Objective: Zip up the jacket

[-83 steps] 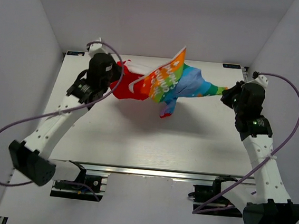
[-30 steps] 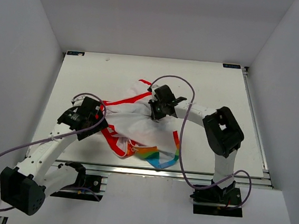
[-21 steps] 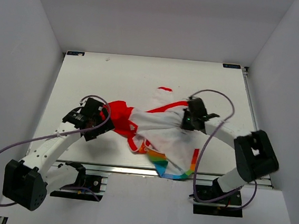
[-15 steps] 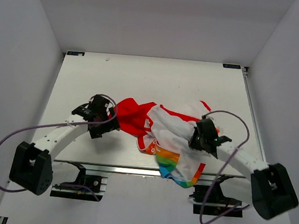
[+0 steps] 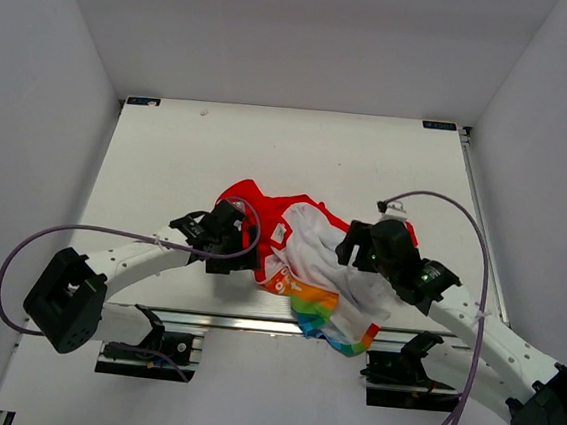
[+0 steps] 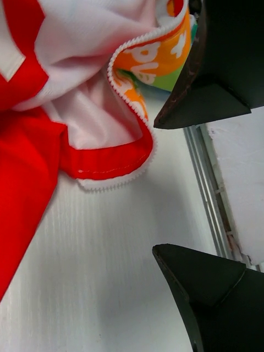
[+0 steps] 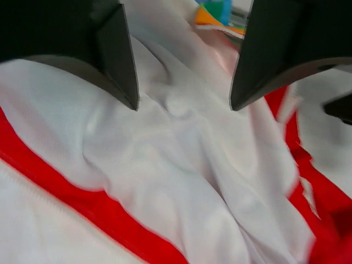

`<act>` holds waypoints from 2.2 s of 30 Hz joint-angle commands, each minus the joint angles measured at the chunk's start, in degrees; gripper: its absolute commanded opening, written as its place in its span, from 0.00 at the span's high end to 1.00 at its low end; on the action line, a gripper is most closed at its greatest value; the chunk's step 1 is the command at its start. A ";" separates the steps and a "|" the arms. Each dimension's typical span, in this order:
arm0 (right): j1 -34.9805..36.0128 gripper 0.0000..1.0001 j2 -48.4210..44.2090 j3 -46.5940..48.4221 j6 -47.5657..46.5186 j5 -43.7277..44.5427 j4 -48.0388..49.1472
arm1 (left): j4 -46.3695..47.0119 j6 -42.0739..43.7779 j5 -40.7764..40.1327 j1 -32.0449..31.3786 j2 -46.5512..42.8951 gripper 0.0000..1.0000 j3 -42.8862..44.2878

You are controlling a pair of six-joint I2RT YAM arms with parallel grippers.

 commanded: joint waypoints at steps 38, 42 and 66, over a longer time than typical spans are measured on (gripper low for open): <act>-8.30 0.36 66.68 50.49 -53.74 -38.41 3.59 | 2.31 -8.46 -20.31 -2.56 6.67 0.91 5.27; -8.38 0.94 62.48 46.46 -48.74 -33.25 11.04 | 8.90 -4.50 -12.59 -2.48 4.91 0.52 2.81; -12.25 1.00 40.93 26.76 -29.74 -26.11 23.39 | 15.08 -3.44 -12.80 -3.97 24.06 0.99 10.88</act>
